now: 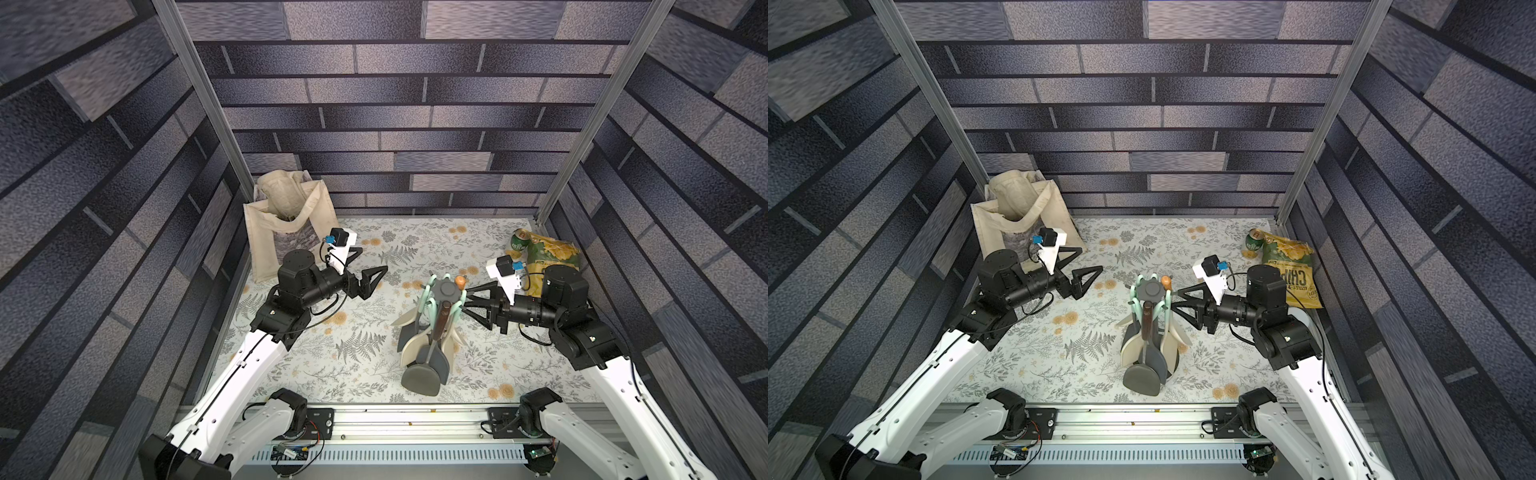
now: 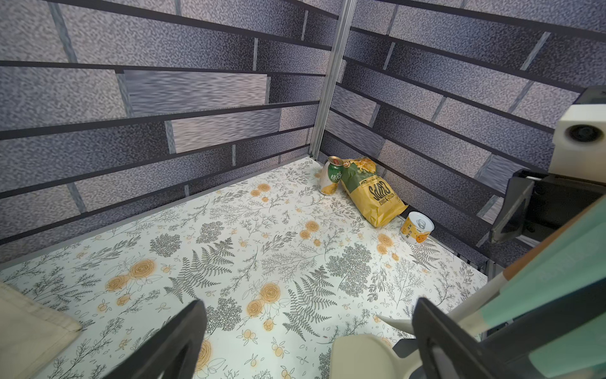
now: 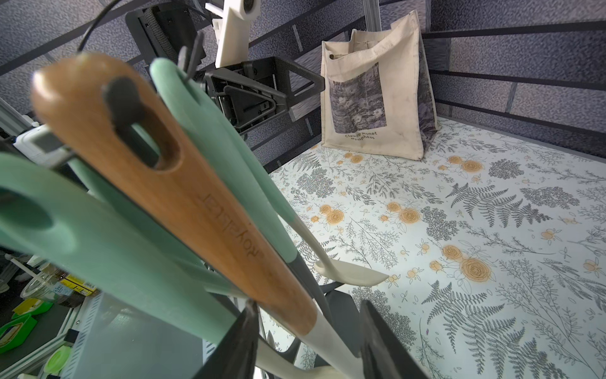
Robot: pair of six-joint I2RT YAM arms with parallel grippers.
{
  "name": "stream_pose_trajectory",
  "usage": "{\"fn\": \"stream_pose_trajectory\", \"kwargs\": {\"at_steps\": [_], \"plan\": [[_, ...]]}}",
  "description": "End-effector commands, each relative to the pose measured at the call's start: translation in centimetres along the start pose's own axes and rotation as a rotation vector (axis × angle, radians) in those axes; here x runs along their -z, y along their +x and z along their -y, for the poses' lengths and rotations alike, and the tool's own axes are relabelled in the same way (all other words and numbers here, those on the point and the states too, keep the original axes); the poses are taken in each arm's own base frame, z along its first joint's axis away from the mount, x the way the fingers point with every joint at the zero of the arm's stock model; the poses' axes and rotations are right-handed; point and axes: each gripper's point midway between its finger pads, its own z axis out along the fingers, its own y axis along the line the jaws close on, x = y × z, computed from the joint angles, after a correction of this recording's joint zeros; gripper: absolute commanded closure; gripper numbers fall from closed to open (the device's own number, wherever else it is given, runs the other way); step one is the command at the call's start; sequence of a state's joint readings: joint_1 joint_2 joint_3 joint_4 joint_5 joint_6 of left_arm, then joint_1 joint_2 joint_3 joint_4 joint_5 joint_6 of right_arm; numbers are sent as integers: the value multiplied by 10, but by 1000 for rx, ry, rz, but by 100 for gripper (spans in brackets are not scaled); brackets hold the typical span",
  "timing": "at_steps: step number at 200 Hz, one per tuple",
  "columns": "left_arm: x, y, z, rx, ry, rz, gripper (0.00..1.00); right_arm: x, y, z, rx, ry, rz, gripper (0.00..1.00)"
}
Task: Take the spatula off the kitchen utensil rack
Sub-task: Take off the spatula from the rack.
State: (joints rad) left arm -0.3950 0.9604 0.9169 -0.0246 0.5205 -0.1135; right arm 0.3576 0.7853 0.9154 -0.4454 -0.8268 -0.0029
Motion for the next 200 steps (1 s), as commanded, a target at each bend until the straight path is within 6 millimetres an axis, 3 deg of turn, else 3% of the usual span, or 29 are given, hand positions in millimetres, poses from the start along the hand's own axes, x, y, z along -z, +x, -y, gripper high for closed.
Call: {"fn": "stream_pose_trajectory", "kwargs": {"at_steps": [1, 117, 200], "plan": [[0, -14, 12, -12, 51, 17, 0, -4, -9, -4, 50, -18, 9, 50], [-7, -9, 28, 8, 137, -11, 0, -17, -7, -9, 76, -53, -7, 57], [0, 17, 37, 120, 197, 24, 4, -18, -7, -11, 79, -58, -10, 69]]}}
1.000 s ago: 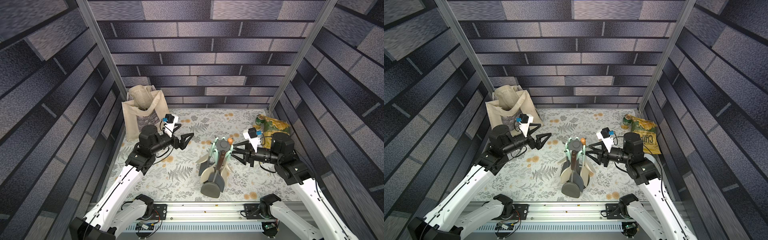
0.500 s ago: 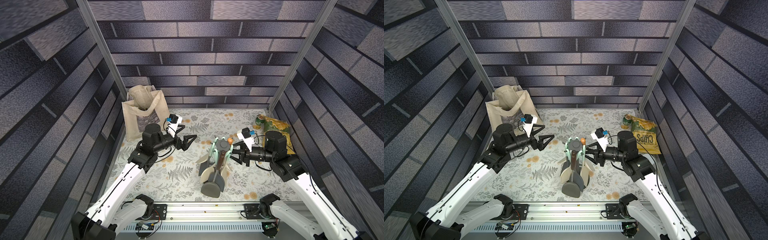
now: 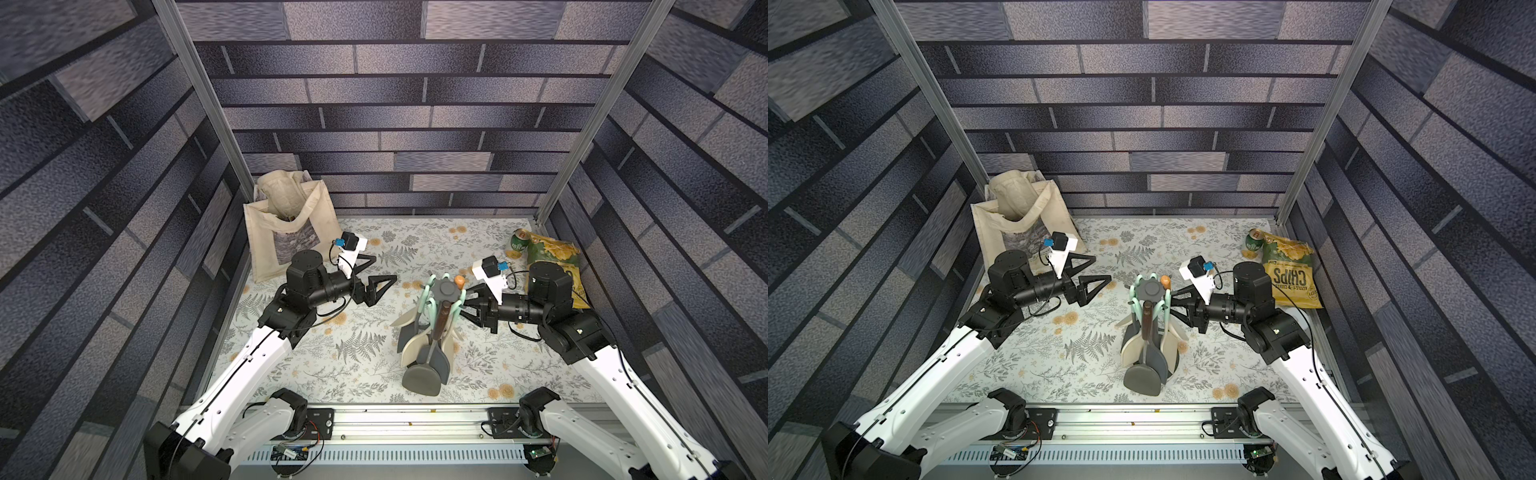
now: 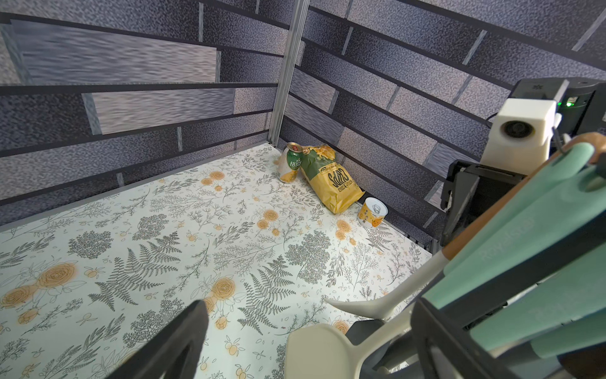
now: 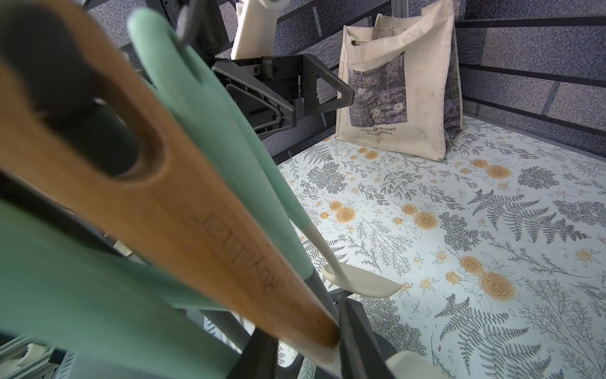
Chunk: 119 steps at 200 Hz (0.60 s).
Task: Take the spatula off the kitchen utensil rack
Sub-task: Take off the spatula from the rack.
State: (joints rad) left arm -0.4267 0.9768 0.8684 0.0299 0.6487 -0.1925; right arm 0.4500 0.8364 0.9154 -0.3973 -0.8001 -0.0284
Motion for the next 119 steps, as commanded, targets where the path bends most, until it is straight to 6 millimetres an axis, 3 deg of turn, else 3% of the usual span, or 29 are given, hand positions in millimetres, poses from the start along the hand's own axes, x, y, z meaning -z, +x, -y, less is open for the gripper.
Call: {"fn": "stream_pose_trajectory", "kwargs": {"at_steps": [1, 29, 54, 90, 119], "plan": [[6, -1, 12, 34, 46, 65, 4, 1, -10, -3, 34, 0, 21, 69], [8, 10, 16, 64, 36, 76, 9, 1, -9, -3, 32, 7, 13, 69], [11, 9, 35, 11, 55, 88, 17, 2, -9, -2, 35, 16, 14, 69], [1, 19, 69, -126, 82, 13, 26, 2, -6, 2, 36, 43, 12, 69], [-4, 23, 75, -196, 61, 13, 39, 3, -7, 3, 37, 53, 14, 70]]}}
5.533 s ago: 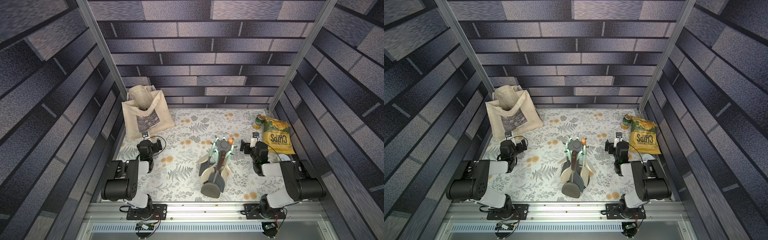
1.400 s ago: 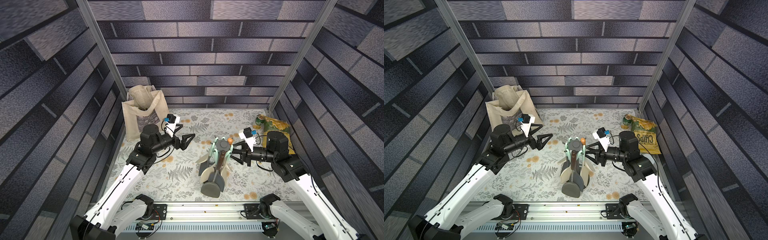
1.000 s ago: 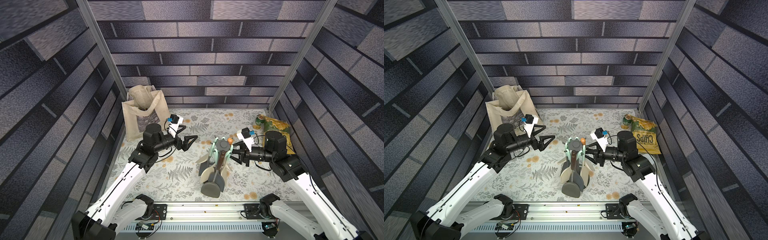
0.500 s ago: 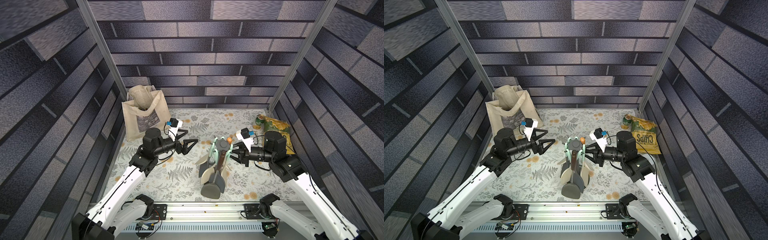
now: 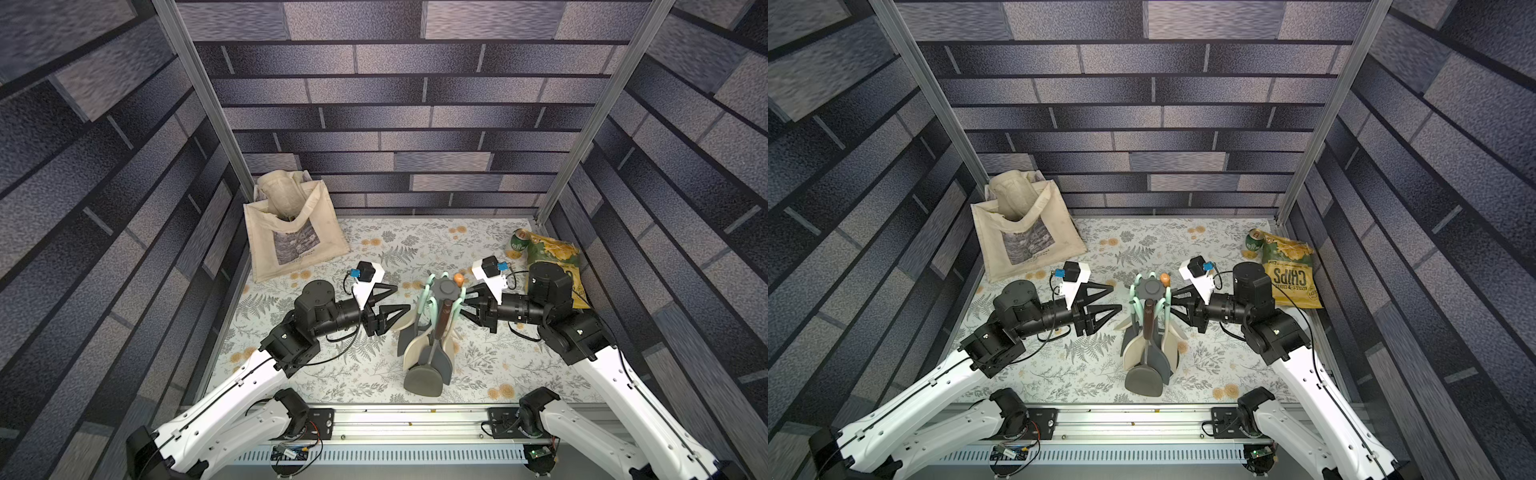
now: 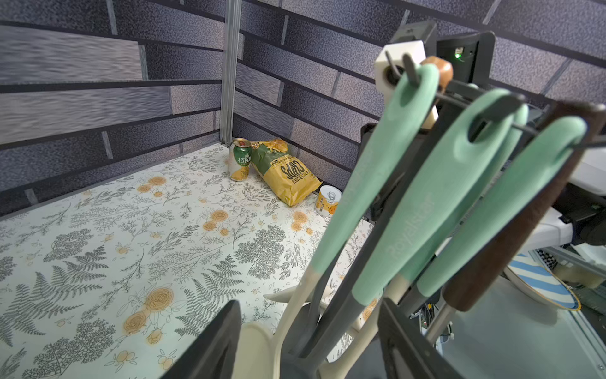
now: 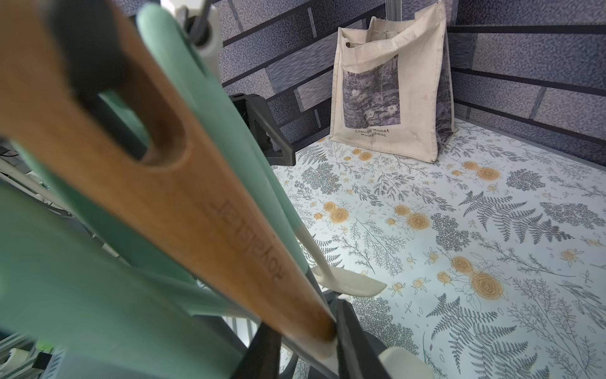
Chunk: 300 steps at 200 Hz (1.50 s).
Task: Take the spatula off the kitchen utensil rack
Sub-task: Take off the spatula from the rack.
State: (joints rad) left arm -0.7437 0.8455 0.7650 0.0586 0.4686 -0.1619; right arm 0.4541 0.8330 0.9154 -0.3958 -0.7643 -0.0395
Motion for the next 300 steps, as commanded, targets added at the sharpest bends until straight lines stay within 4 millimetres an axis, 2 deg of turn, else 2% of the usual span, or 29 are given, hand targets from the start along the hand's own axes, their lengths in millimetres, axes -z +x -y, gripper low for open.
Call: {"fn": "stream_pose_trajectory", "kwargs": {"at_steps": [1, 41, 96, 180, 214, 273, 300], "plan": [[-1, -5, -8, -101, -77, 2, 39, 3, -7, -1, 20, 22, 13, 70], [-3, -10, -5, -111, -61, 34, 44, 6, -8, -1, 26, 37, 15, 70], [-14, -14, 11, -97, 52, 13, 44, 3, -5, 4, 20, 48, 6, 70], [-10, -22, 33, -95, 162, 20, 46, 2, -8, 4, 27, 46, 11, 71], [-16, -21, 36, -98, 182, 8, 47, 2, -9, 4, 28, 44, 12, 71], [-23, -18, 29, -98, 162, 8, 47, 1, -11, 4, 25, 42, 12, 71], [-25, -19, 32, -96, 186, 12, 52, 0, -12, 5, 27, 40, 12, 71]]}}
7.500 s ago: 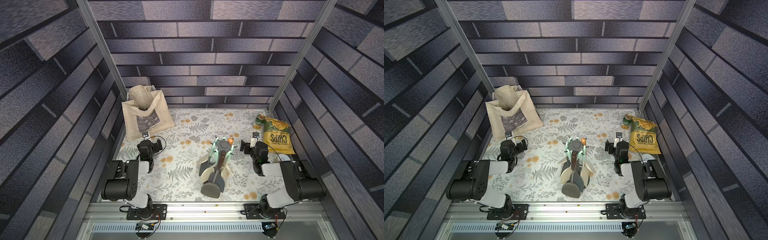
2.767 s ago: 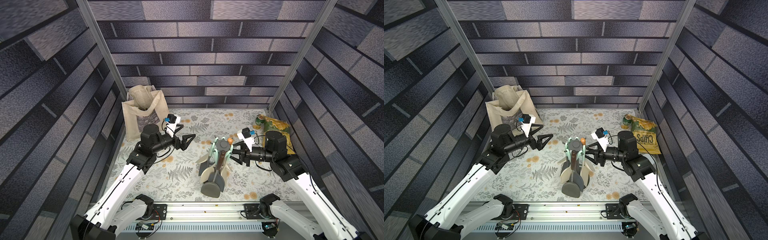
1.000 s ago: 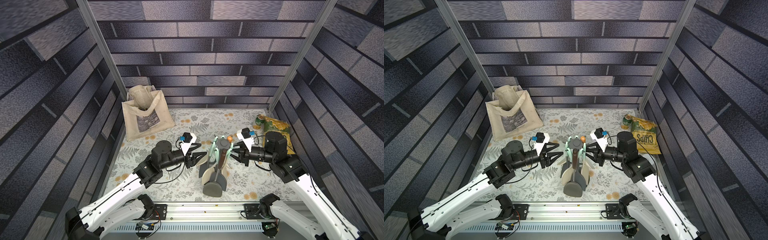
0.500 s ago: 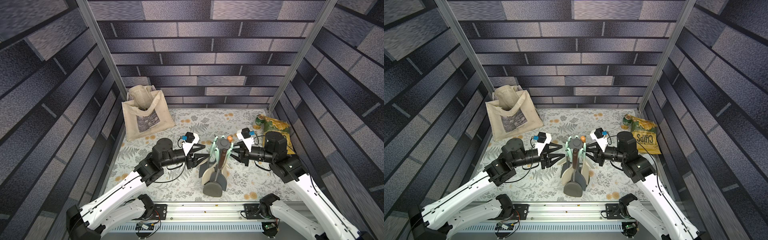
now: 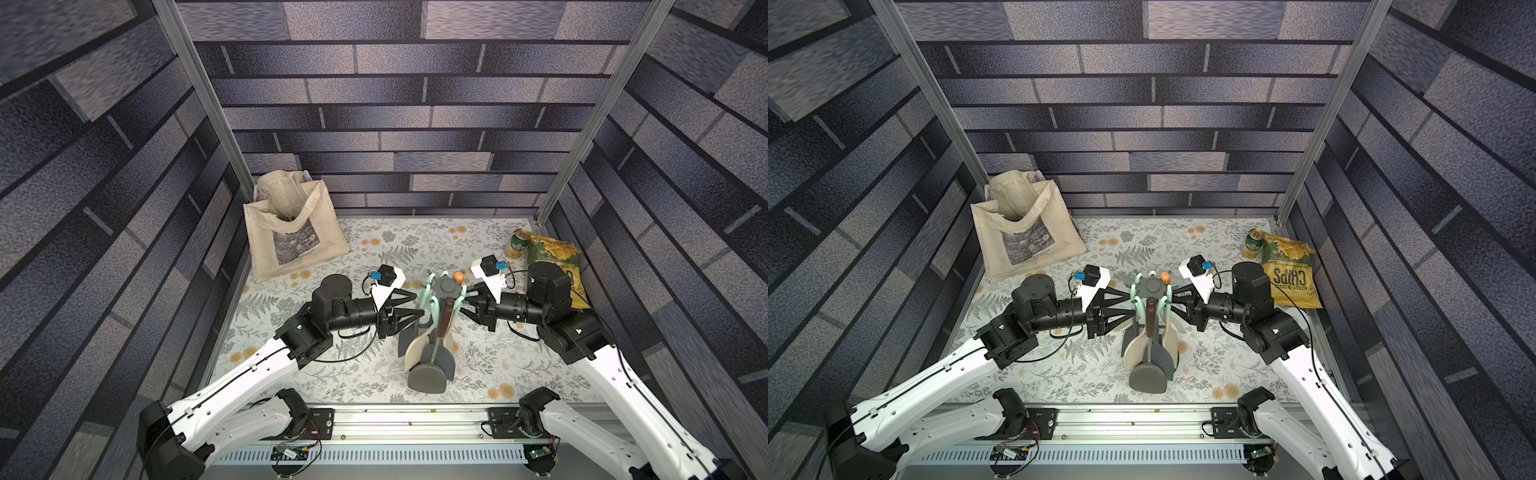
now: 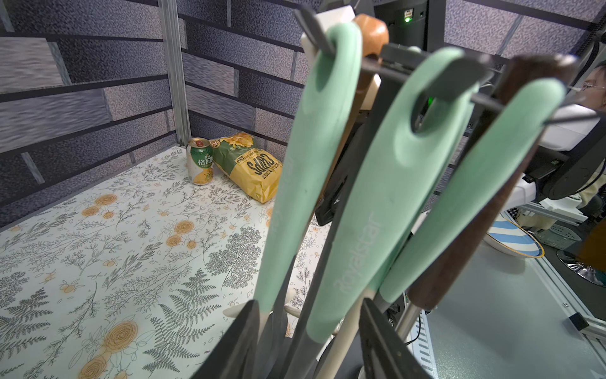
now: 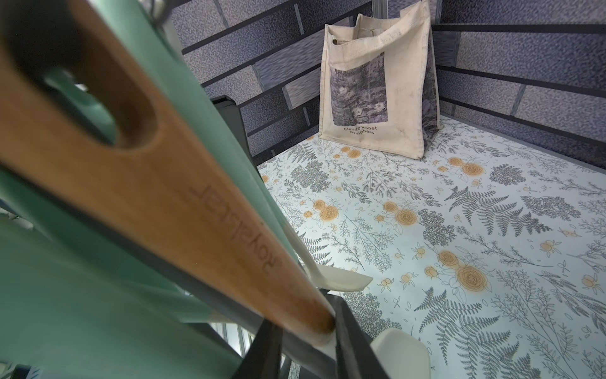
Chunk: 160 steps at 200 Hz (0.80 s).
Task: Take the spatula off the kitchen utensil rack
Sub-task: Take off the spatula from the rack.
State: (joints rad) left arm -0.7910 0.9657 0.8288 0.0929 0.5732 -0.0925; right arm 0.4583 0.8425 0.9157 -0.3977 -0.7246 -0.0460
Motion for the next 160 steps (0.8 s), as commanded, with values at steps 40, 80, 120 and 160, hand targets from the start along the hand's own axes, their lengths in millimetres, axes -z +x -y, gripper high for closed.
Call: {"fn": "stream_pose_trajectory", "kwargs": {"at_steps": [40, 80, 120, 160], "plan": [[-5, -21, 12, -37, 68, 49, 53, 0, -15, -3, 29, 0, 25, 72], [-8, -20, 14, -34, 82, 41, 56, -1, -15, -2, 32, 5, 26, 73], [-6, -17, 13, -38, 74, 26, 60, -1, -15, -1, 31, 4, 23, 74], [-5, -14, 13, -49, 64, 12, 69, -2, -15, 1, 34, 15, 25, 74]]}}
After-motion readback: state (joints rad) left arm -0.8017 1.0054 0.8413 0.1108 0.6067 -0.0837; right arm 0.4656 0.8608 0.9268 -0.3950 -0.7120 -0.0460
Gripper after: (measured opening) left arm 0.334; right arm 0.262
